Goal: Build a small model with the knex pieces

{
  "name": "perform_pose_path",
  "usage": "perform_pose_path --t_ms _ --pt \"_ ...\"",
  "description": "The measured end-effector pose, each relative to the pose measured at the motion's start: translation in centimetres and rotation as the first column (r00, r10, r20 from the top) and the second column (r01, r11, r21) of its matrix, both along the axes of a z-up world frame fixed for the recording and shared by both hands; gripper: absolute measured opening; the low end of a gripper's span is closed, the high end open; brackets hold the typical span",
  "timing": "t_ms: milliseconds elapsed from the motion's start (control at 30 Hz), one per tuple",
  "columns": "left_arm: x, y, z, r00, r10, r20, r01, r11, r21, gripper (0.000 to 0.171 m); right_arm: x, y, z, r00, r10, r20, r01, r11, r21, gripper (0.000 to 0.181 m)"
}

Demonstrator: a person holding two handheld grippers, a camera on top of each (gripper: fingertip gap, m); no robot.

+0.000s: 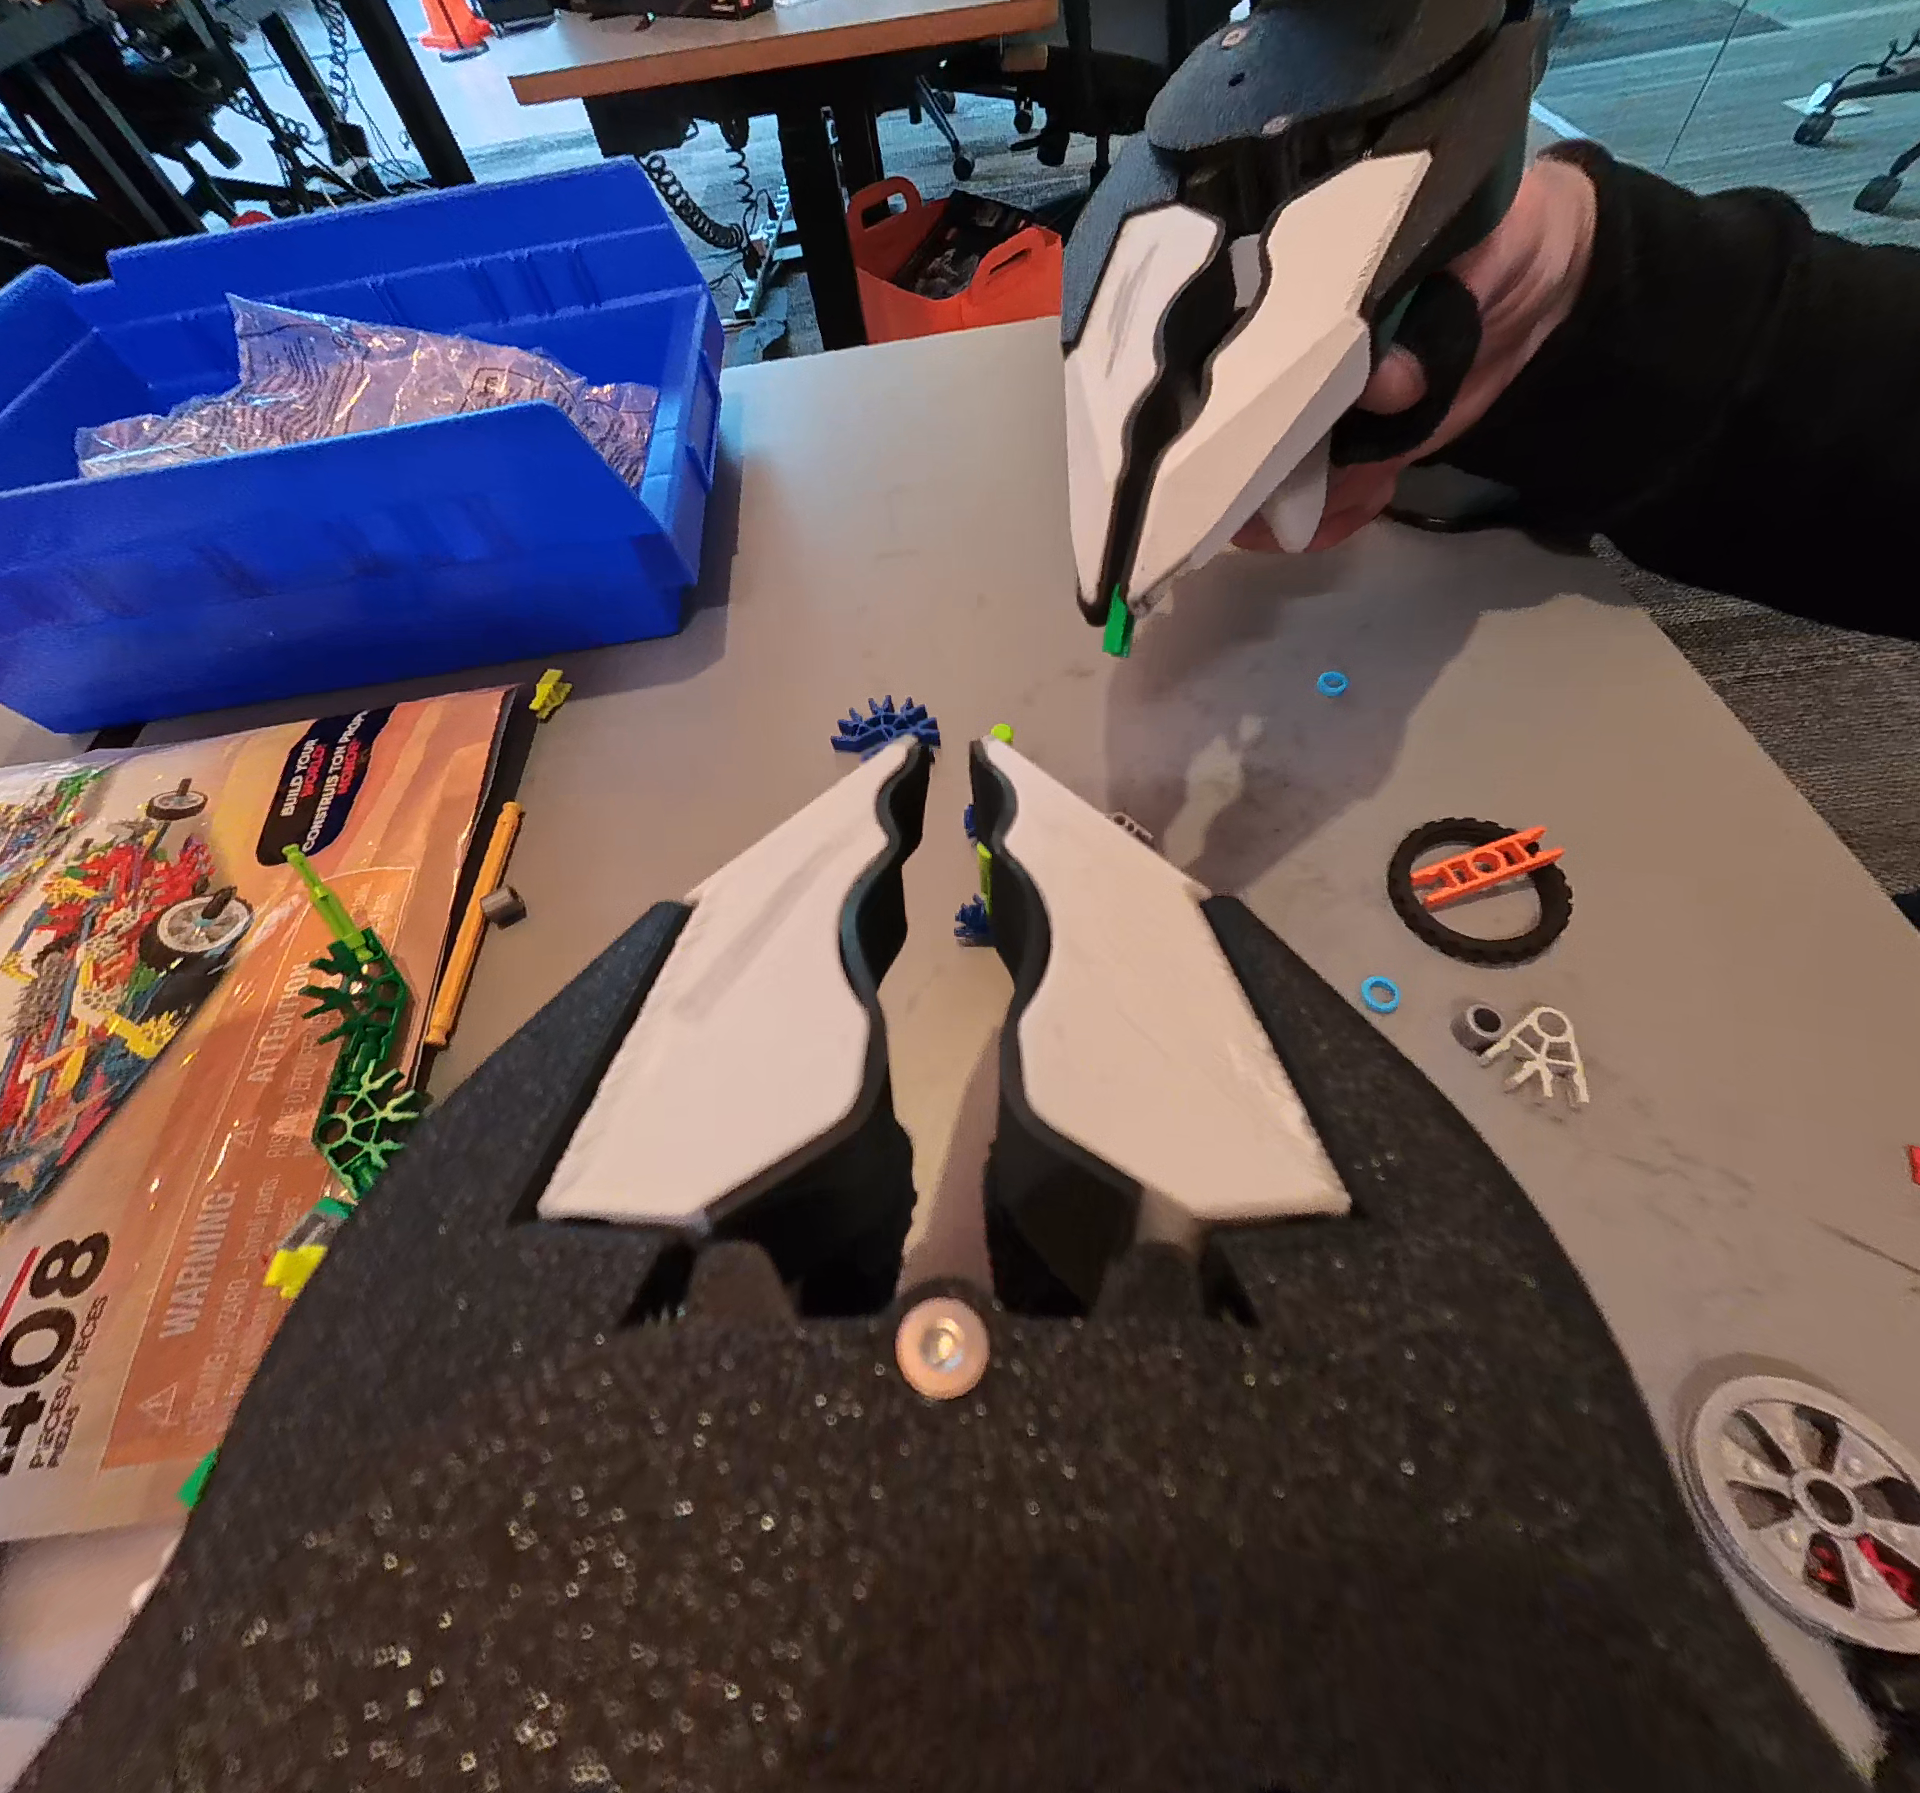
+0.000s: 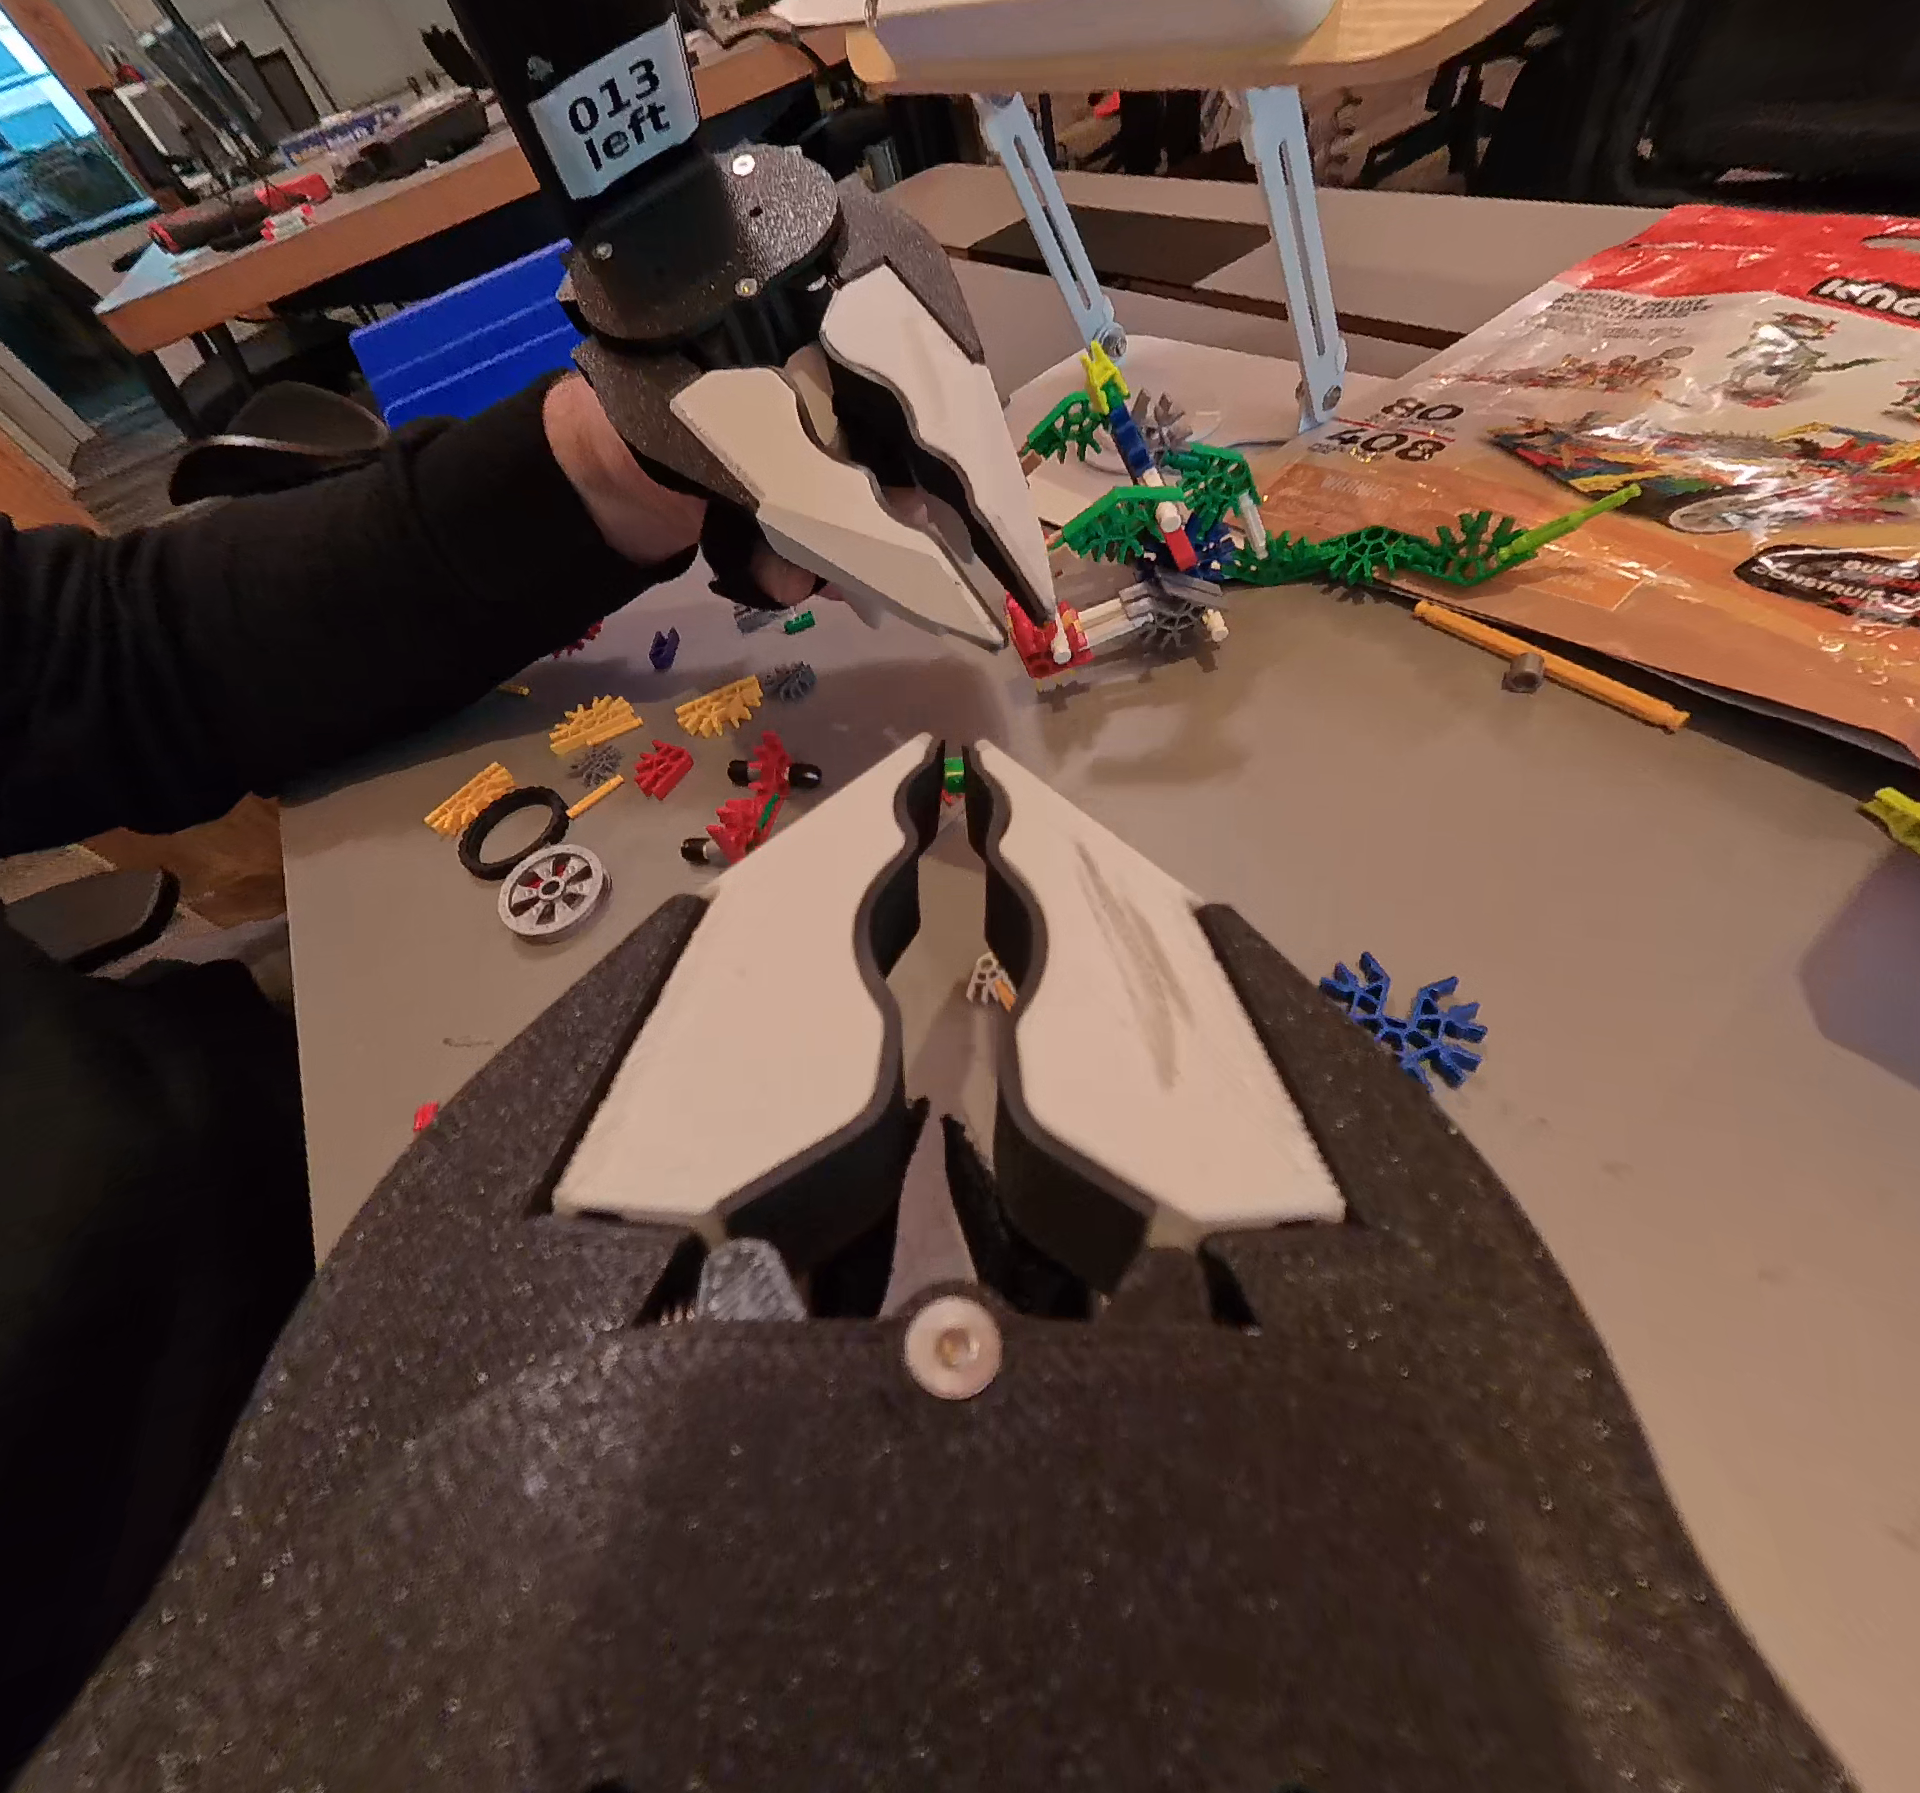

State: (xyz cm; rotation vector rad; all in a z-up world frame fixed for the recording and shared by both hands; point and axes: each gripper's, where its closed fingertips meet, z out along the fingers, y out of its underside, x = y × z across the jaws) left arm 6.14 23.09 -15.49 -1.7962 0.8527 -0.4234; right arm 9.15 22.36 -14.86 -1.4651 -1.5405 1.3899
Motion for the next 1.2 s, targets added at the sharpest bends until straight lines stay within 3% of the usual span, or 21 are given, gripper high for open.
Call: perform_pose_path --t_ms 600,1200 --pt "0.0 0.2 -2.5 0.998 0.001 -0.059 -0.005 0.998 -0.058 0.008 -0.6 -1.0 -6.1 0.963 0.072 0.259 -0.094 0.993 0.071 0.002" --pt "0.1 0.3 -3.4 0.997 -0.004 -0.076 -0.003 0.997 -0.080 0.008 -0.3 -0.7 -9.0 0.915 0.054 0.400 -0.117 0.984 0.136 0.003"
